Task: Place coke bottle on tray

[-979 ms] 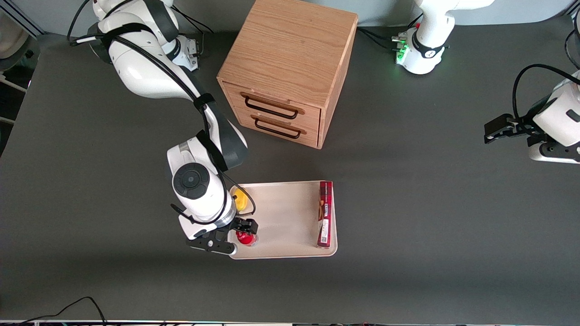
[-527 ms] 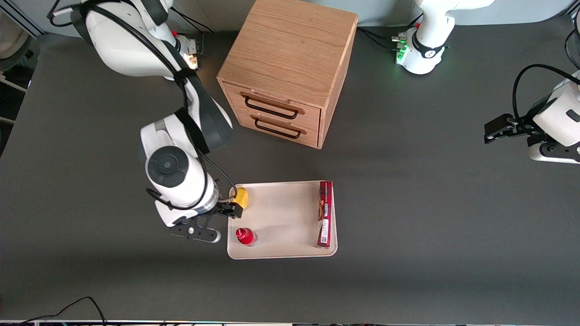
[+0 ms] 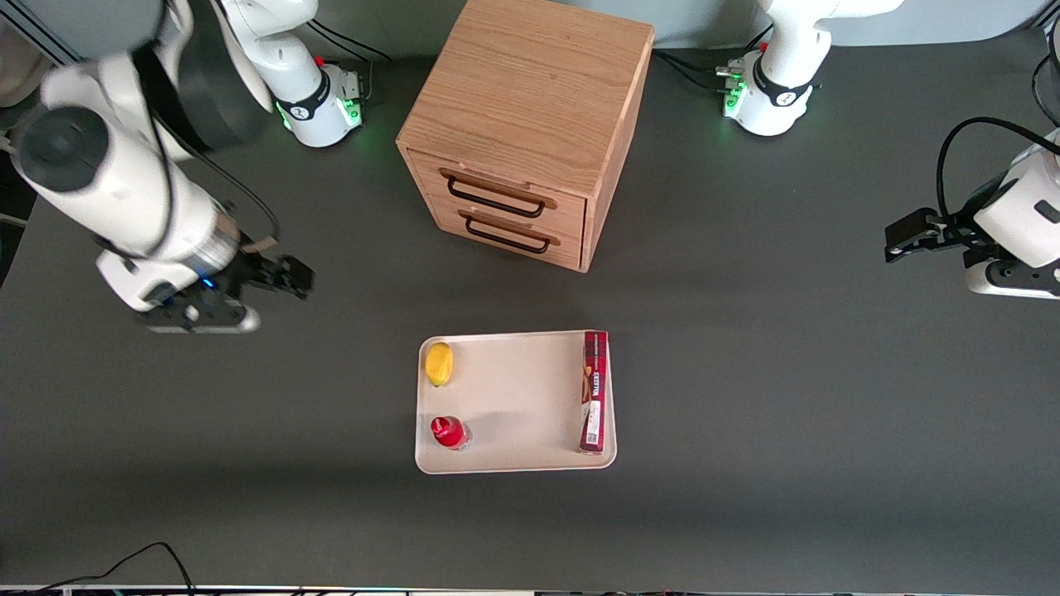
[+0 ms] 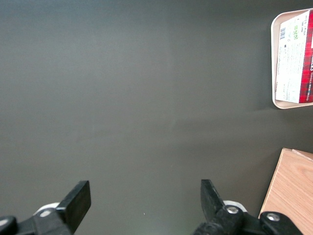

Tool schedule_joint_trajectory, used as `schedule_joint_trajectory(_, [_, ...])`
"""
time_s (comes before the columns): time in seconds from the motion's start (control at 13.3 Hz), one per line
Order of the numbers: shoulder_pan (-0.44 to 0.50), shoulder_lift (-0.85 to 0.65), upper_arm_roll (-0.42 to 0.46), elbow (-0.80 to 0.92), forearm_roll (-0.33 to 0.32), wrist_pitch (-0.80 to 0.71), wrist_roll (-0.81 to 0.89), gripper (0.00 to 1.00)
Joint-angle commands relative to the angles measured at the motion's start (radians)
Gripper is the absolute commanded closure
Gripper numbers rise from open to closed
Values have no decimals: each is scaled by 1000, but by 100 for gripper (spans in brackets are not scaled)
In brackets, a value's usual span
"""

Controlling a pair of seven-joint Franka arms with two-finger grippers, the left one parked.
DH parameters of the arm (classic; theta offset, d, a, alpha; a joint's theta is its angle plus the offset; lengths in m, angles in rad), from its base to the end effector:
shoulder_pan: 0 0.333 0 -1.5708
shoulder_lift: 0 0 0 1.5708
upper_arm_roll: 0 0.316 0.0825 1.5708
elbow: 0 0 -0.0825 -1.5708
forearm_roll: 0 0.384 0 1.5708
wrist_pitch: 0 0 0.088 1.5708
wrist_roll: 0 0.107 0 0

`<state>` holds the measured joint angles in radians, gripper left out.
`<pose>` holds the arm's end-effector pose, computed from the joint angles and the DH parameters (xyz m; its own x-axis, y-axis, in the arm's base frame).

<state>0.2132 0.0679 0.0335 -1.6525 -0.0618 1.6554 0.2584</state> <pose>0.5608 0.1343 0.5547 0.9988 -0.0062 -0.0479 -0.0027 -0.9973 0.0735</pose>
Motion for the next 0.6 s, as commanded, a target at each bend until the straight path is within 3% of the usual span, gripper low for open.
schedule_joint_trajectory(0.0, [-125, -150, 16, -105, 75, -43, -128, 0])
schedule_joint_trajectory(0.23, [-277, -171, 138, -98, 103, -60, -165, 0])
schedule_joint_trajectory(0.53, [-281, -158, 143, -76, 102, -60, -153, 0])
